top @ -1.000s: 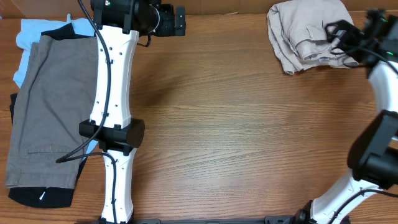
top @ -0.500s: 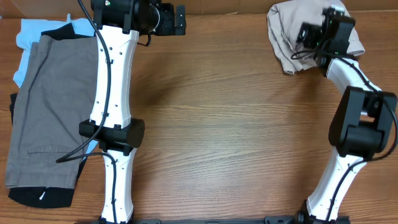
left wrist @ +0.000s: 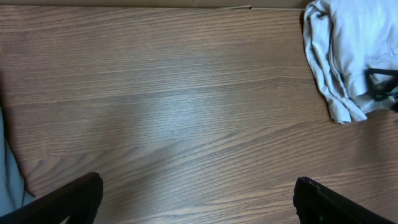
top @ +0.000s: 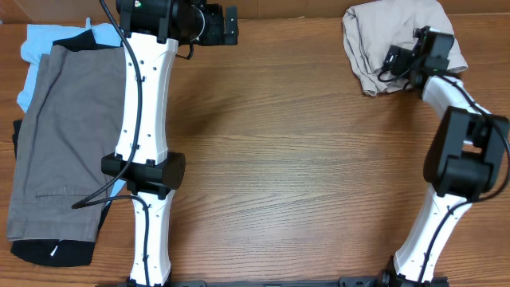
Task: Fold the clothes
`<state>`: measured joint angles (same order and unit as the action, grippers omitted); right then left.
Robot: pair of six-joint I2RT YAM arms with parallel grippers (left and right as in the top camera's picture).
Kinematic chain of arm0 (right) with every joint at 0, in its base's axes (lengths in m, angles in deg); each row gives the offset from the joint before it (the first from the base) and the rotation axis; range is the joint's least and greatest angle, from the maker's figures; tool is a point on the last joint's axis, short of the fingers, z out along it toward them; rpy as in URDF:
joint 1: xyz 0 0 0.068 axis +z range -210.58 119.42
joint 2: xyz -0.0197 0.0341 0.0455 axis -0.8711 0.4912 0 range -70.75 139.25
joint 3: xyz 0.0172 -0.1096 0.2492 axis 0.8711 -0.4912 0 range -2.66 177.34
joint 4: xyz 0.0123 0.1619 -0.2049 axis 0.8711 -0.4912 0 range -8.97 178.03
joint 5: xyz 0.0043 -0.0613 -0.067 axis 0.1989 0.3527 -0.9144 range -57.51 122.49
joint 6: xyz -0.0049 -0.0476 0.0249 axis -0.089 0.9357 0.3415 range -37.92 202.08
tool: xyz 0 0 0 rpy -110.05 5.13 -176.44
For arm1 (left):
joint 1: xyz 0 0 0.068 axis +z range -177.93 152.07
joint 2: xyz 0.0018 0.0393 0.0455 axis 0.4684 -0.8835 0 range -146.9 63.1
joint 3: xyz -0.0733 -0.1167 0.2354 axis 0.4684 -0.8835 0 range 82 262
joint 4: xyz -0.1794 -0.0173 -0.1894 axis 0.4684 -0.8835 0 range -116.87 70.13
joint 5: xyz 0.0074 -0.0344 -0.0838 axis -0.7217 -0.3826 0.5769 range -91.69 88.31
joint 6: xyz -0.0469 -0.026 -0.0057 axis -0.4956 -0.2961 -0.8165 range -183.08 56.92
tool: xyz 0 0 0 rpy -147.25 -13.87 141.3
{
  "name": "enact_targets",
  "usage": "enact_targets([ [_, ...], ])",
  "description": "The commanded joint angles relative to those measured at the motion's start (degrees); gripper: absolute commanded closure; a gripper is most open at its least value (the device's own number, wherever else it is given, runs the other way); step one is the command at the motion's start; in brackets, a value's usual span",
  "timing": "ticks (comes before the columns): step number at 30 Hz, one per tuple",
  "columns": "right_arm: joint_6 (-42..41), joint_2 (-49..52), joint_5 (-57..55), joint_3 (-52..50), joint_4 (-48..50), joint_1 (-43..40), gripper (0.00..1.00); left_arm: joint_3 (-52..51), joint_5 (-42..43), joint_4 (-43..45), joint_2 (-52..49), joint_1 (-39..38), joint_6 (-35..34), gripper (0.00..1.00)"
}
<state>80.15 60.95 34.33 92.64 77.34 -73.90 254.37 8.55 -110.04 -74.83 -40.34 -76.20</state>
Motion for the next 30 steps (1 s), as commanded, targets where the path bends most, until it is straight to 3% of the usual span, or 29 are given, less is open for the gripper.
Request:
enact_targets([
  [1,-0.24,-12.2,0.83,7.8,-6.23,-2.36,0.0,-0.15,-0.59,0.24,-0.63,-0.37,1.31,0.0],
  [7,-0.31,-25.86,1.49,20.5,-27.21,-1.97,0.0,-0.15,-0.57,0.24,-0.63,-0.39,1.31,0.0],
  [12,-0.28,-36.11,9.44,25.53,-39.19,0.57,0.0,-0.15,-0.59,0.24,-0.63,-0.37,1.31,0.0],
  [20,-0.26,-46.97,9.84,25.53,-42.66,2.38,0.0,-0.15,-0.57,0.24,-0.63,-0.37,1.33,0.0],
  [30,0.61,-47.65,5.49,25.51,-45.88,2.34,0.0,-0.15,-0.59,0.22,-0.63,-0.37,1.33,0.0],
])
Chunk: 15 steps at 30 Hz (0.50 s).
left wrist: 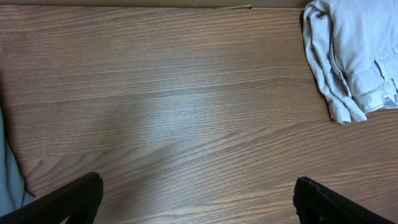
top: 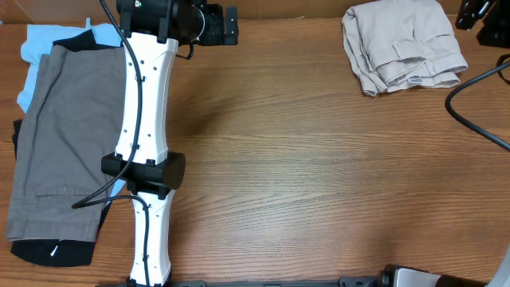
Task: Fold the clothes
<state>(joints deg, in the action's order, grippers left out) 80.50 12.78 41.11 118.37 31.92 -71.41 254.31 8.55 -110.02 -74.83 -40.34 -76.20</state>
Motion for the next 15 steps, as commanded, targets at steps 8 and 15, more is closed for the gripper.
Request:
enact_targets([
  [8,0.26,0.57,-1.4,-2.14,-1.68,1.46,0.0,-0.09,-0.59,0.2,-0.63,-0.37,1.33,0.0],
  [15,0.0,-4.85,-2.58,-13.75,5.4,6.69,0.0,-0.09,-0.57,0.2,-0.63,-0.37,1.33,0.0],
])
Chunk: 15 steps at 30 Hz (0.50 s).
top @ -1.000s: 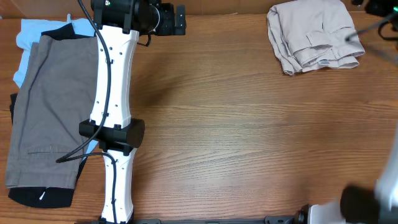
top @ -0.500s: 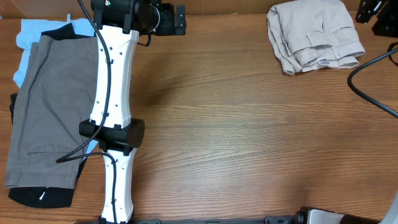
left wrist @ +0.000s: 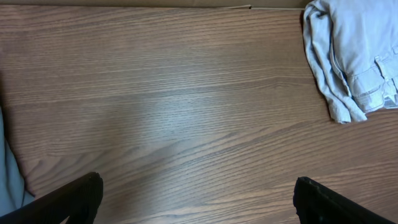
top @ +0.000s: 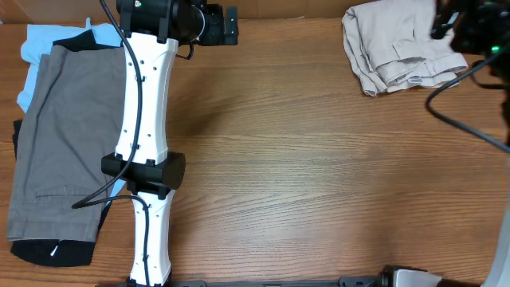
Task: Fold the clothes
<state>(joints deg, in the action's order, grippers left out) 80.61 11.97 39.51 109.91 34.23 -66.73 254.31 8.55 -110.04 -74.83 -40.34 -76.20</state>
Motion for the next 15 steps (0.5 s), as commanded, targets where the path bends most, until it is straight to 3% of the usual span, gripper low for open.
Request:
enact_targets([
  [1,-0.11,-5.49,-0.96,-8.04,5.14,2.71,0.0,-0.09,-0.57,0.22,-0.63,-0.37,1.31,0.0],
  [15,-6.34,-36.54,-0.98,-56.48,32.0,6.54,0.0,-0.09,-0.59,0.22,-0.63,-0.37,1.33,0.0],
])
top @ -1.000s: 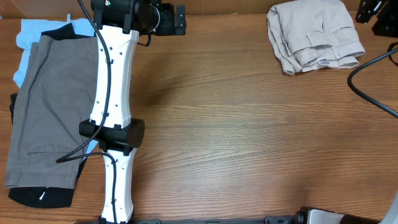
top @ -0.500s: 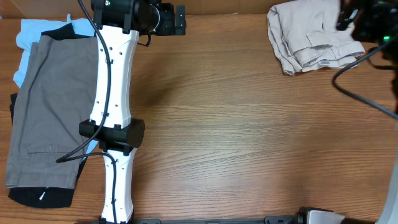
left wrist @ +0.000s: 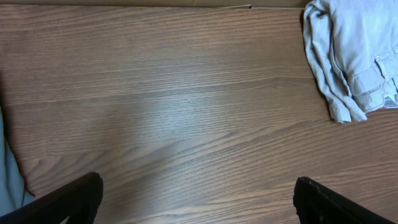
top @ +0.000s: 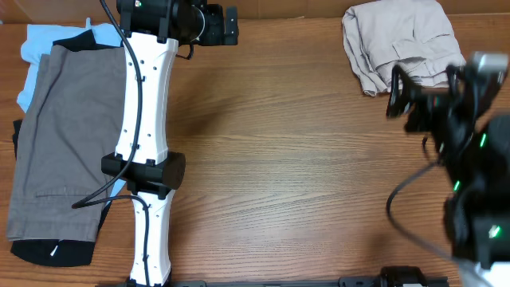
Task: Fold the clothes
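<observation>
A folded beige garment (top: 402, 44) lies at the table's far right; the left wrist view has it at the upper right (left wrist: 354, 53). A pile of clothes lies at the left: a grey garment (top: 68, 135) on top, light blue cloth (top: 44, 36) and black cloth (top: 48, 251) beneath. My left gripper (top: 233, 25) hovers open at the far edge, its fingers (left wrist: 71, 199) wide apart over bare wood, holding nothing. My right gripper (top: 406, 104) is raised close to the camera and blurred, below the beige garment and apart from it.
The brown wooden table (top: 303, 175) spans the view. My left arm (top: 143, 119) stretches from the front edge to the far edge beside the pile. The right arm's bulk (top: 474, 175) fills the right edge. Light blue cloth (left wrist: 6, 174) shows at the left wrist view's edge.
My right arm has moved from the far right corner beside the beige garment to the right side, nearer the front and large in view. The left arm and the clothes have not moved.
My right gripper first sat on the right part of the folded beige garment. A second later it had let go and was off at the far right corner. The garment stayed folded in place, and the arm now hangs at the right side.
</observation>
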`<state>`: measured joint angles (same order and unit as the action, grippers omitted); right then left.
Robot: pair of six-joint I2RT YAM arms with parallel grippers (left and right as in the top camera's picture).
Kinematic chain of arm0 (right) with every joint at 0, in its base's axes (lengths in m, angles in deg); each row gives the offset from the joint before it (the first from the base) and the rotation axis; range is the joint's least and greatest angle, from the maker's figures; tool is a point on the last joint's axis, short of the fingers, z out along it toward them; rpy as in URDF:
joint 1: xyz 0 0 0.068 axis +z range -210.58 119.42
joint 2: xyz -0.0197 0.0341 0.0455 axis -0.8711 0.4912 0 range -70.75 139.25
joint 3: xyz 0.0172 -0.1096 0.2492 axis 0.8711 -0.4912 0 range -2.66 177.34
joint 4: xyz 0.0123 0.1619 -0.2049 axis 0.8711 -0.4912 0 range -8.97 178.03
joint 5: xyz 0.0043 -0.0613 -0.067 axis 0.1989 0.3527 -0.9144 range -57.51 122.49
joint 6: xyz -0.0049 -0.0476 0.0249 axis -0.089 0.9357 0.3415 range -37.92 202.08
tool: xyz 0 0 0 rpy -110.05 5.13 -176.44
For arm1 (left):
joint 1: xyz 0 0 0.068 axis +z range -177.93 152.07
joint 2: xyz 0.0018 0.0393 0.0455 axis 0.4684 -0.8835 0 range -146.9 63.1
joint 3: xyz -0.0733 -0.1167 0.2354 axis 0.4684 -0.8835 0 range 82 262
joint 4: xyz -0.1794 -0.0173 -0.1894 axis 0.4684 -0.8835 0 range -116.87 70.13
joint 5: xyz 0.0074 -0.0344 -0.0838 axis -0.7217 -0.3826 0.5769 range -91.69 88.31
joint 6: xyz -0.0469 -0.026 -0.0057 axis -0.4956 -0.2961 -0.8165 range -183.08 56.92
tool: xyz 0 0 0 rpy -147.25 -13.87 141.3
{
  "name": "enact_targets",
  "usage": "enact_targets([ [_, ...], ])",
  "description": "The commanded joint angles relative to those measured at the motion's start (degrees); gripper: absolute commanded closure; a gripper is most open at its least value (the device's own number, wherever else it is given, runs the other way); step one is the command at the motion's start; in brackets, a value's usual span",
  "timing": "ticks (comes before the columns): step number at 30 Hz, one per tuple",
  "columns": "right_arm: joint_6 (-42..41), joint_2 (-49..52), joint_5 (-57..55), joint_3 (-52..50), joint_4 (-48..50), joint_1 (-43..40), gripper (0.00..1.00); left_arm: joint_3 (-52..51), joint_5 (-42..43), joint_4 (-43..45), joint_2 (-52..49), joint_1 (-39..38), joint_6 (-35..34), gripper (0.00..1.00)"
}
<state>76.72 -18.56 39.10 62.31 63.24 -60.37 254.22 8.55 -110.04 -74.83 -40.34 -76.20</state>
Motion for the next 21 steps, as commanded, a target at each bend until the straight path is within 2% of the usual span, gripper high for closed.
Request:
enact_targets([
  [1,-2.38,-11.1,-0.59,-15.8,6.05,0.17,0.0,0.0,-0.59,0.22,-0.63,-0.37,1.33,0.0],
  [11,-2.4,-34.01,-1.29,-41.27,12.13,0.44,0.0,0.0,-0.57,0.22,-0.63,-0.37,1.33,0.0],
  [16,-4.33,-38.88,-5.62,-52.02,22.32,3.04,0.0,0.0,-0.59,0.22,-0.63,-0.37,1.31,0.0],
  [21,-7.34,-40.54,-8.94,-56.65,26.77,4.68,0.0,0.0,-0.59,0.22,-0.63,-0.37,1.33,0.0],
])
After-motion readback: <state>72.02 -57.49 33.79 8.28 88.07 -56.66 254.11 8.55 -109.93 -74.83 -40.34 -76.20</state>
